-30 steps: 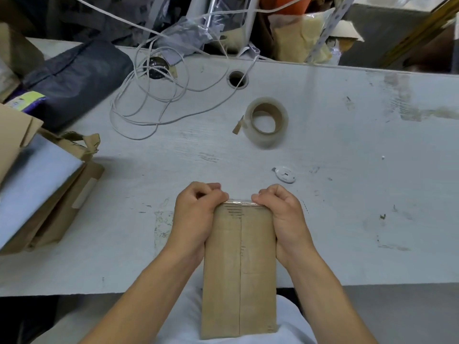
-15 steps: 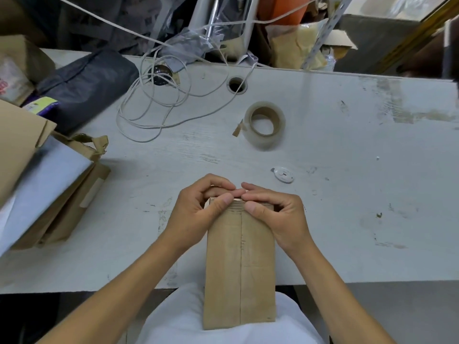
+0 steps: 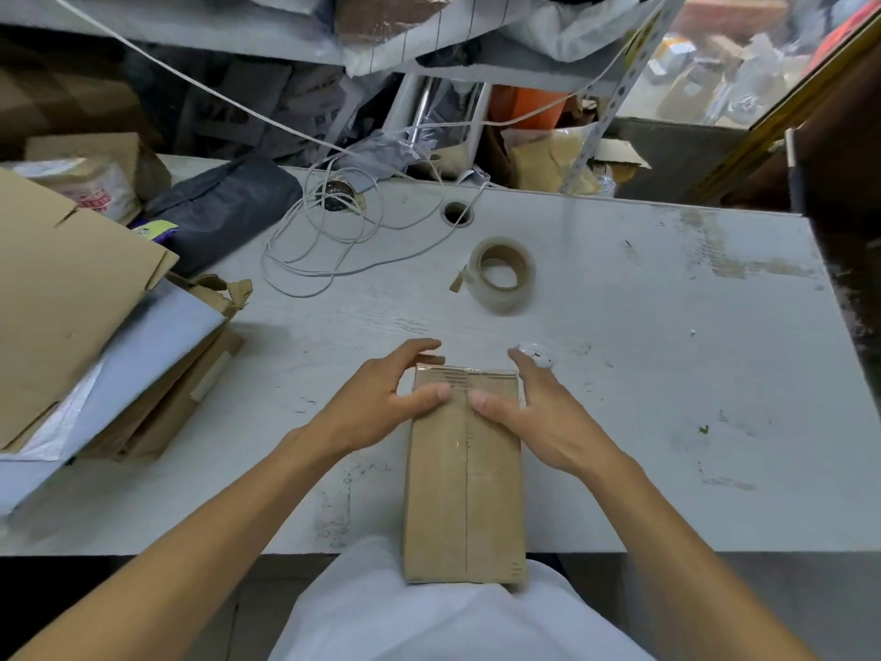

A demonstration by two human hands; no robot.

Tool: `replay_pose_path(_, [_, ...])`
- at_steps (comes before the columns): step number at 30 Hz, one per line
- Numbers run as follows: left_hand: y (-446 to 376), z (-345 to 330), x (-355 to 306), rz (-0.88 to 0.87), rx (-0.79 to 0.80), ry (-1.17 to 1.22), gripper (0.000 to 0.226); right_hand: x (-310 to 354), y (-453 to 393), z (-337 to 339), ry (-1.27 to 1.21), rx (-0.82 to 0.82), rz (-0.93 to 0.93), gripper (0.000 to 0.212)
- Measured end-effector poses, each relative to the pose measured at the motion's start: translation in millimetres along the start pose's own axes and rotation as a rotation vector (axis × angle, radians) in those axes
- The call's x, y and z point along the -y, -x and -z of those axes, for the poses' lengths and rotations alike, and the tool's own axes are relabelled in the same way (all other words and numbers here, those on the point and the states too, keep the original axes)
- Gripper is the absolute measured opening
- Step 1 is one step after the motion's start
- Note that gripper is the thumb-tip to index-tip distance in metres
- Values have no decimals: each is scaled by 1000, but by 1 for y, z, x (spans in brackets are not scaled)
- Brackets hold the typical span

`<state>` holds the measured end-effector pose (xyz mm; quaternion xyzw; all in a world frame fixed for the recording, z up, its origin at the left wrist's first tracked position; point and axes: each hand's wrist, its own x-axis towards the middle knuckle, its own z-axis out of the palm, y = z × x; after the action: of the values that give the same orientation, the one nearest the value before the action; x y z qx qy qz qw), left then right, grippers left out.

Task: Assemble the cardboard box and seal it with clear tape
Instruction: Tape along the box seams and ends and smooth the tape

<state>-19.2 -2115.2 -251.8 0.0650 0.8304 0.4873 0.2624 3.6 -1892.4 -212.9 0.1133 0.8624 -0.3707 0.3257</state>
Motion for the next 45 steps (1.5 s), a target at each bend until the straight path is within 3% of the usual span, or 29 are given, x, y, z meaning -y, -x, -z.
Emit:
replay_pose_path(1, [3, -1, -1, -42, -30, 78, 58, 1, 10, -3, 33, 9, -6, 104])
replay_pose_path(2, [6, -3, -2, -83, -58, 143, 54, 1, 18, -7, 10, 32, 9, 102])
replay_pose_path(4, [11, -5, -1, -130, -101, 213, 46, 3, 29, -15, -57, 63, 33, 82])
replay_pose_path(7, [16, -2, 4, -128, -234, 245, 45, 8, 27, -18, -26, -40, 76, 88])
replay_pose_path(9, [20, 7, 8, -108, -311, 170, 54, 19, 23, -13, 181, -156, 60, 97])
replay_pose_path(11, [25, 19, 11, -93, -271, 55, 70, 29, 22, -9, 399, -288, -40, 105])
replay_pose_path(13, [30, 29, 11, -86, -137, -28, 82, 34, 23, -9, 447, -336, -138, 115])
replay_pose_path(17, [32, 37, 7, -135, 1, -168, 83, 38, 16, -18, 314, -337, -149, 120])
replay_pose_path(22, [51, 27, -7, 20, -157, -307, 96, 25, 4, -21, 145, -751, 89, 94])
replay_pose_path(23, [58, 19, -9, 41, -186, -351, 96, 17, 1, -22, 91, -763, 88, 87])
replay_pose_path(26, [72, -5, -13, 105, -160, -355, 77, 1, -11, -22, -353, -472, 135, 56])
replay_pose_path(28, [66, -18, -13, 164, -146, -221, 72, -2, -20, -17, -494, -345, 203, 42])
replay_pose_path(32, [35, -25, -20, 114, -175, 134, 121, 0, -36, -7, -488, -212, 293, 43])
replay_pose_path(35, [15, -31, -29, 98, -119, 380, 136, -1, -54, 8, -474, -242, 278, 27])
replay_pose_path(37, [7, -37, -34, 98, -132, 424, 135, -7, -80, 26, -382, -413, 263, 24])
replay_pose_path(39, [2, -42, -36, 121, -123, 446, 134, -14, -115, 46, -157, -478, 222, 29])
replay_pose_path(42, [-2, -43, -34, 139, -104, 461, 135, -23, -172, 58, 252, -354, 221, 44])
replay_pose_path(45, [-3, -41, -33, 140, -93, 465, 135, -24, -199, 54, 548, -195, 203, 32])
